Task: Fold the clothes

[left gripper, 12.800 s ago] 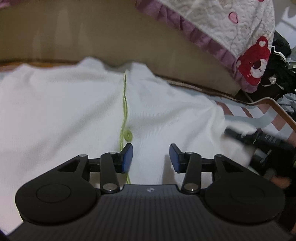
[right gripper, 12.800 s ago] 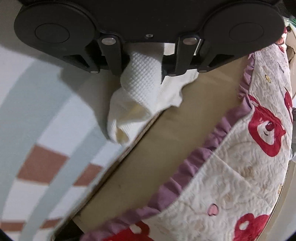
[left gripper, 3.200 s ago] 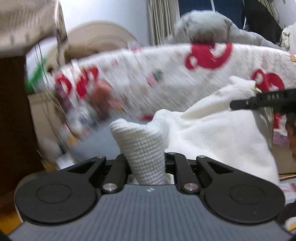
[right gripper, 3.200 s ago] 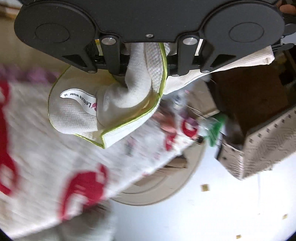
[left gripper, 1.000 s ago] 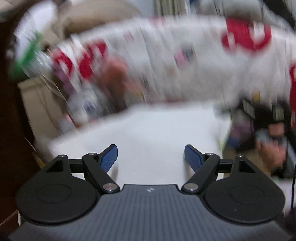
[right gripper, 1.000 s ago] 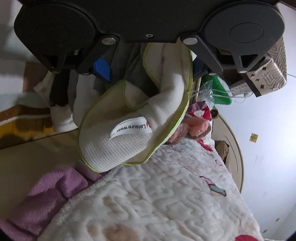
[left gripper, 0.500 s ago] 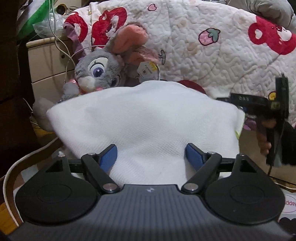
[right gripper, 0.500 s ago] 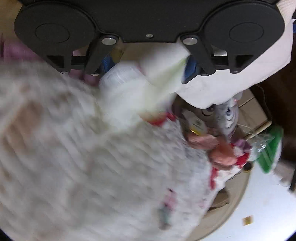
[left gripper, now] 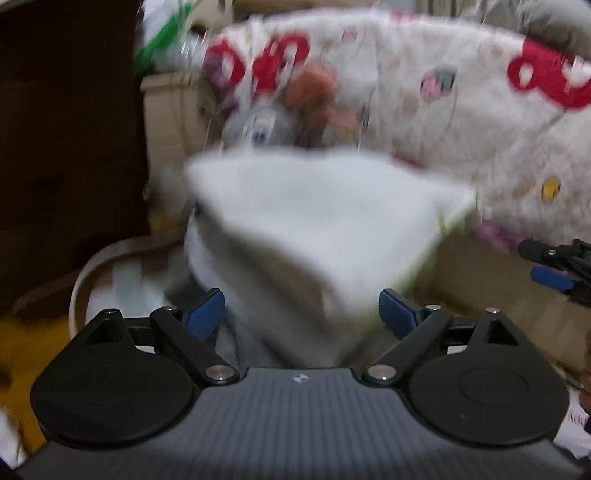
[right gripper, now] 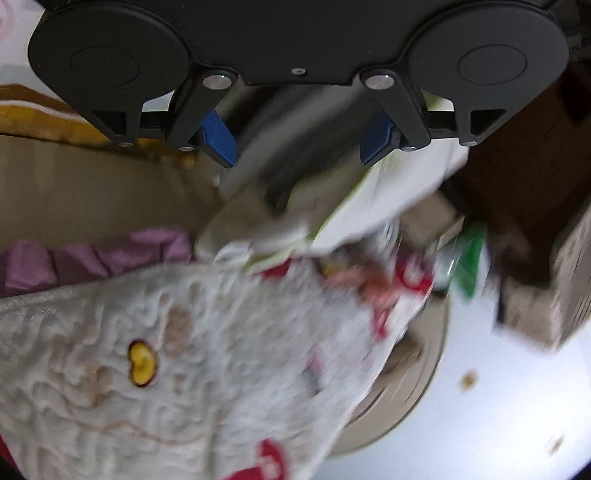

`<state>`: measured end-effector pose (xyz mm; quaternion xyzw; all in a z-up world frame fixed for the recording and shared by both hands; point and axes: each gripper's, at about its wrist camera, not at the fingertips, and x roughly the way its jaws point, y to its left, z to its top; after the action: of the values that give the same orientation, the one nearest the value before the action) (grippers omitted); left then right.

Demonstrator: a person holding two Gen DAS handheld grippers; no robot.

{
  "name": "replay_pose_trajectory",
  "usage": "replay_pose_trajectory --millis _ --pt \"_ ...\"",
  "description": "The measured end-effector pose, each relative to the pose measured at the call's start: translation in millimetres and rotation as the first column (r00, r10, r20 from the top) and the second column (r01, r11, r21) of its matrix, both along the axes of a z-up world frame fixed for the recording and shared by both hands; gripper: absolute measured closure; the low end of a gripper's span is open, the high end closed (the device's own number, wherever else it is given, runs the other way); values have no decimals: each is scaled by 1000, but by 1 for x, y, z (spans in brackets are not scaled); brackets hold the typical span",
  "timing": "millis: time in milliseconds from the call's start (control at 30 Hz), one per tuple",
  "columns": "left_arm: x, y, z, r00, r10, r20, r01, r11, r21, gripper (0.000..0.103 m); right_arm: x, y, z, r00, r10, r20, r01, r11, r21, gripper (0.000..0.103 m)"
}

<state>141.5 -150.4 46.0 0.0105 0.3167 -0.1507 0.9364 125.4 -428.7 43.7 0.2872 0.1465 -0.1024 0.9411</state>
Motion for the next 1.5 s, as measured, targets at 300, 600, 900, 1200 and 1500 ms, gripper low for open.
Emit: replay_pose_trajectory --millis 300,600,900,1200,1500 --pt "-71 -17 -13 997 -51 -58 57 994 92 4 -60 65 11 986 115 -125 -136 975 -173 25" --pt "-119 -34 -14 989 -101 -105 114 985 133 0 -106 111 27 973 109 -203 -153 964 -217 25" --pt "-150 -39 -25 985 -94 -146 116 982 150 0 -148 135 39 969 81 -232 -140 958 -250 25" --pt "-159 -48 -31 980 -107 -165 135 977 167 0 -160 132 34 960 57 -275 -127 961 -245 23" --pt "-160 -48 -30 981 -105 -165 134 975 176 0 -161 134 31 956 49 -290 -126 960 -252 23"
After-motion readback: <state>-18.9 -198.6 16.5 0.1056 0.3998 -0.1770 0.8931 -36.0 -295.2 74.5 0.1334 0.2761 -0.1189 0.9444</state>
